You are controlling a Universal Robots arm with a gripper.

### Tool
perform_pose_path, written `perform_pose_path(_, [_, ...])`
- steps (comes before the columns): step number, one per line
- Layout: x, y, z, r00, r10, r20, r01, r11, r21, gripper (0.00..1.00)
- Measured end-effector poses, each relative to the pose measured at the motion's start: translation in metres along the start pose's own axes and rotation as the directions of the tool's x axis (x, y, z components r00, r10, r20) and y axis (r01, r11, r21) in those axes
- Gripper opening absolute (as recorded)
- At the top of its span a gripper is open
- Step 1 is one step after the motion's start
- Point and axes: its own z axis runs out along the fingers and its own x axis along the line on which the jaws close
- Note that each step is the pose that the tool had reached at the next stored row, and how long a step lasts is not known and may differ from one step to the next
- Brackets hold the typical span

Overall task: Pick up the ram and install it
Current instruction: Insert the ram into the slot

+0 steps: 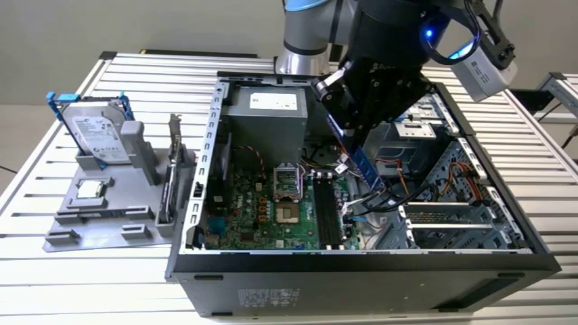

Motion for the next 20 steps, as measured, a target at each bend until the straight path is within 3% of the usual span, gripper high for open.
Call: perform_pose_path(20, [0.0,0.0,0.0,0.9961,0.089,-0.0016,-0.089,0.9961,-0.0021,0.0])
